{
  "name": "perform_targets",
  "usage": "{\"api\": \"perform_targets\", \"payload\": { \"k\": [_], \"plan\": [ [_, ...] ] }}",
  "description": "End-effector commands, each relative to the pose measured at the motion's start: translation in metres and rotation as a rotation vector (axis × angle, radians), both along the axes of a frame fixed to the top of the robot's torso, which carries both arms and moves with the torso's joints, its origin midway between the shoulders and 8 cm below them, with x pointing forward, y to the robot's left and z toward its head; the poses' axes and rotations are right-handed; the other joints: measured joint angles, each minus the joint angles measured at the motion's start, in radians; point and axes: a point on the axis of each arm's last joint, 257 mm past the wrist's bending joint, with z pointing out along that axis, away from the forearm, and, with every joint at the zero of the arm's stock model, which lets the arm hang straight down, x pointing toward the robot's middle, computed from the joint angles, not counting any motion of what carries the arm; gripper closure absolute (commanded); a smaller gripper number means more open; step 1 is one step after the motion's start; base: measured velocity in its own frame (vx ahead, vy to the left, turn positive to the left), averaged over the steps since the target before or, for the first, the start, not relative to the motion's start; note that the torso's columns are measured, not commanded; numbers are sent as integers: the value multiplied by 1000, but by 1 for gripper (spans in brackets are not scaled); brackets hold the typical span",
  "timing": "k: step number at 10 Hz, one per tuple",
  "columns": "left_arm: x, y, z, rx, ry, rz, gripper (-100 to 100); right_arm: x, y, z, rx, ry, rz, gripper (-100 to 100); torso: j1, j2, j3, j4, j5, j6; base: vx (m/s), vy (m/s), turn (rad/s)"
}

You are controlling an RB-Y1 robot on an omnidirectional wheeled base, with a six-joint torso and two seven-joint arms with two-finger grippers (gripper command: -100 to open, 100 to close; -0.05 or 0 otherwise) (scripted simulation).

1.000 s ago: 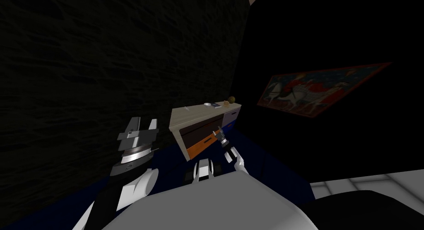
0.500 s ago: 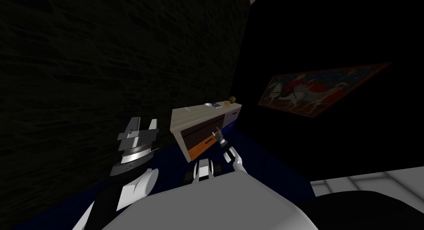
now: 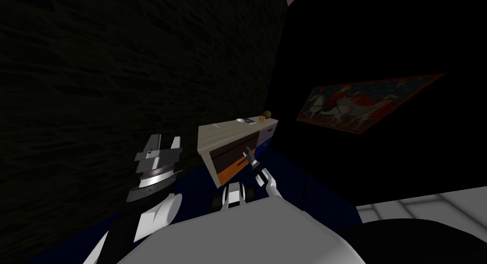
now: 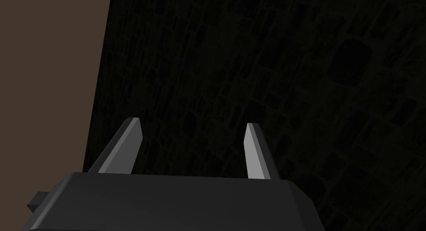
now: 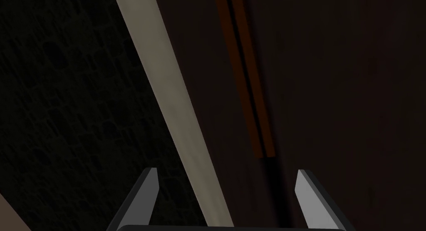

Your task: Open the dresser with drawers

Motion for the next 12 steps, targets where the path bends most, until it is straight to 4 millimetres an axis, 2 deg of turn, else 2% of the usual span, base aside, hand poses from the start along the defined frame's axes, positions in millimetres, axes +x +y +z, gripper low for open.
{"api": "perform_targets", "payload": {
  "k": [1, 5, 10, 11, 12],
  "plan": [
    [0, 0, 0, 0, 0, 0, 0, 2, 6, -10, -67, -9, -2, -100, -1, 0, 0, 0, 0, 0, 33, 53, -34],
    [0, 0, 0, 0, 0, 0, 0, 6, 14, -26, -175, -23, 0, -100, -1, 1, 1, 0, 0, 0, 30, 67, -31],
    [0, 0, 0, 0, 0, 0, 0, 8, 14, -39, -282, -42, 2, -100, -1, 0, 0, 0, 0, 0, 24, 54, -21],
    [0, 0, 0, 0, 0, 0, 0, 8, 15, -38, -267, -39, 2, -100, -1, 1, 0, 0, 0, 0, 9, 20, -3],
    [0, 0, 0, 0, 0, 0, 0, 21, 12, -30, -274, -39, -3, -100, -2, 1, 1, 0, -1, 0, 41, 69, 38]
  ]
}}
